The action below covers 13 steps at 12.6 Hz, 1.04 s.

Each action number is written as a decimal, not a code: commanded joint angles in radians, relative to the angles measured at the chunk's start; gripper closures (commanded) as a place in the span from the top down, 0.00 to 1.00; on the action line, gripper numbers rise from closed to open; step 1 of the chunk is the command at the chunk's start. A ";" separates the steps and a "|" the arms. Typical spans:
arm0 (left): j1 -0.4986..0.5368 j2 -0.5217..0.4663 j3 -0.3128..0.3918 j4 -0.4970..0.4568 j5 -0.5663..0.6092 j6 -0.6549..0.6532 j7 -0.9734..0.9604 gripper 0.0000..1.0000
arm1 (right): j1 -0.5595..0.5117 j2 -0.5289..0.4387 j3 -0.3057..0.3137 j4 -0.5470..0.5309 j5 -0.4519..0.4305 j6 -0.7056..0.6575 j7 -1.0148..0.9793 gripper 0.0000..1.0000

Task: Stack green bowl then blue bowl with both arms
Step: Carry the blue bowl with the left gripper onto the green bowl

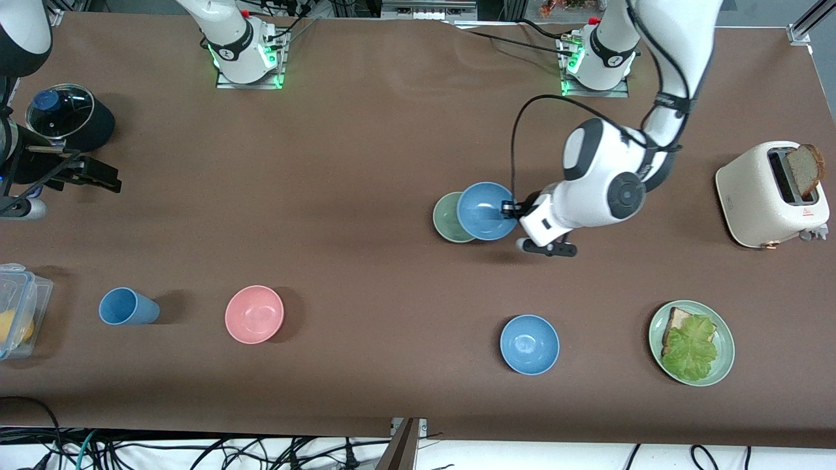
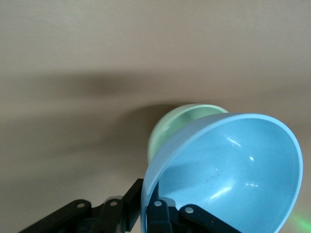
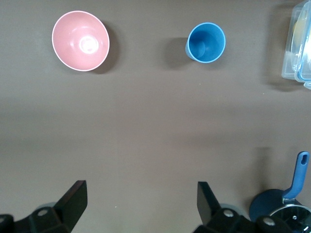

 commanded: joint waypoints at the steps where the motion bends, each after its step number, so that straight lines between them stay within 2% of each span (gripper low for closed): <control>1: -0.037 0.052 0.013 0.038 -0.031 0.051 -0.013 0.00 | 0.002 -0.003 0.001 0.001 0.012 0.002 0.013 1.00; 5: -0.054 0.087 0.013 0.037 -0.023 0.100 -0.010 0.00 | 0.002 -0.002 0.001 0.006 0.012 0.002 0.011 1.00; 13: -0.077 0.087 0.013 0.011 -0.018 0.089 -0.001 0.00 | 0.002 -0.002 0.001 0.006 0.012 0.003 0.013 1.00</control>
